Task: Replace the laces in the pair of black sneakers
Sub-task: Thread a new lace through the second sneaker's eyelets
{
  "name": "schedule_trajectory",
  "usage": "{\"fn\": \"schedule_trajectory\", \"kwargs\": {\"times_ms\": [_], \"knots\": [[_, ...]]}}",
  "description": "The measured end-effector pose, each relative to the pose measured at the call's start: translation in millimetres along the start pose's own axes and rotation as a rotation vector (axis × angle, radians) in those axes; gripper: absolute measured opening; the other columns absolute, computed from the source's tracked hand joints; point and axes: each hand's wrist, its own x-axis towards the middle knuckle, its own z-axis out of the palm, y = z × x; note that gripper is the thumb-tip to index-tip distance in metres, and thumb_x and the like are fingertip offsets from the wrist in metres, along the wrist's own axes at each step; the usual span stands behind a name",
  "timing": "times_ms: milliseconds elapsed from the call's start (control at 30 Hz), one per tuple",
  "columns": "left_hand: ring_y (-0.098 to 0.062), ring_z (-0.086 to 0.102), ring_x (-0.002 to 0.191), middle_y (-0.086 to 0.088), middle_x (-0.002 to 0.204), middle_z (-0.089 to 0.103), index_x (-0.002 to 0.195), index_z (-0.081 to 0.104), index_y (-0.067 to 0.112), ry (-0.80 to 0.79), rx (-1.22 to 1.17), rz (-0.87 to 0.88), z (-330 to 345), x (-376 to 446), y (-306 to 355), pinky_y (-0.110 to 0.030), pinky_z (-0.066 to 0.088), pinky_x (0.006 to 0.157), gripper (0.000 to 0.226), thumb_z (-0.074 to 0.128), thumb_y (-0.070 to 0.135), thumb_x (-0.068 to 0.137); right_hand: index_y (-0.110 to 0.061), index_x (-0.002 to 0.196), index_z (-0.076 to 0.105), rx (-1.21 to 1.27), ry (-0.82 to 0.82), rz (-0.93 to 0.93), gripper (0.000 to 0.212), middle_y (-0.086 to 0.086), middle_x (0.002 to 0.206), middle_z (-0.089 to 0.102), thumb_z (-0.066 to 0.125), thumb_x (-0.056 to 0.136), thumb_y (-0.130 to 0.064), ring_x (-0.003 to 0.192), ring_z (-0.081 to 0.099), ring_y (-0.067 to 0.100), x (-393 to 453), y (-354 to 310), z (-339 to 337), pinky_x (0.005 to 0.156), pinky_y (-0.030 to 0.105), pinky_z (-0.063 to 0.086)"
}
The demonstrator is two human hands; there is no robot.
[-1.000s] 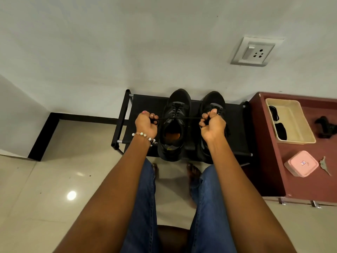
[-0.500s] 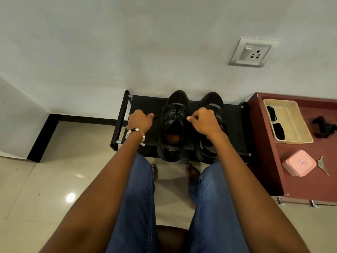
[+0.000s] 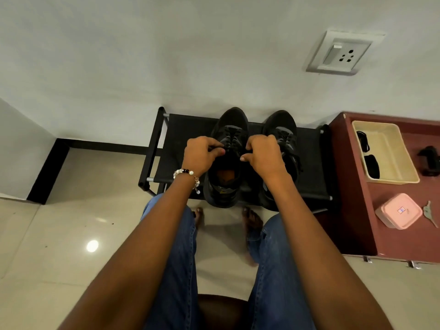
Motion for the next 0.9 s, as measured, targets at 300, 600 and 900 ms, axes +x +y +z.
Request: {"fn": "schedule_trajectory", "kwargs": {"times_ms": [300, 600, 900], "knots": [[-0.011, 0.066, 0.086, 0.001, 0.089, 0.071, 0.091, 0.075, 0.017, 0.033, -0.071, -0.060, 1, 5, 1, -0.029, 0.056, 0.082, 0.008, 0.071, 0.022, 0.086, -0.027, 0.116, 0.068, 0.088, 0.069, 0.019, 0.024, 0.003, 0.108, 0.068, 0.055, 0.098, -0.020, 0.123, 0.045, 0.022, 4, 8, 29, 0.102, 0.046, 0.022], [-0.008, 0.058, 0.064, -0.004, 0.083, 0.072, 0.088, 0.077, 0.008, 0.088, 0.005, -0.171, -3, 4, 6, -0.028, 0.055, 0.074, 0.011, 0.069, 0.016, 0.087, -0.010, 0.095, 0.077, 0.286, 0.122, 0.050, 0.014, 0.011, 0.091, 0.074, 0.064, 0.090, -0.012, 0.095, 0.066, 0.030, 9, 19, 36, 0.097, 0.047, 0.047], [-0.012, 0.060, 0.075, -0.001, 0.077, 0.067, 0.077, 0.070, 0.014, -0.215, -0.595, -0.268, -36, -1, 2, -0.033, 0.049, 0.078, 0.023, 0.061, 0.027, 0.094, -0.014, 0.081, 0.075, 0.713, -0.123, -0.033, 0.022, -0.002, 0.079, 0.072, 0.065, 0.092, -0.030, 0.083, 0.068, 0.008, 5, 41, 6, 0.085, 0.025, 0.052]]}}
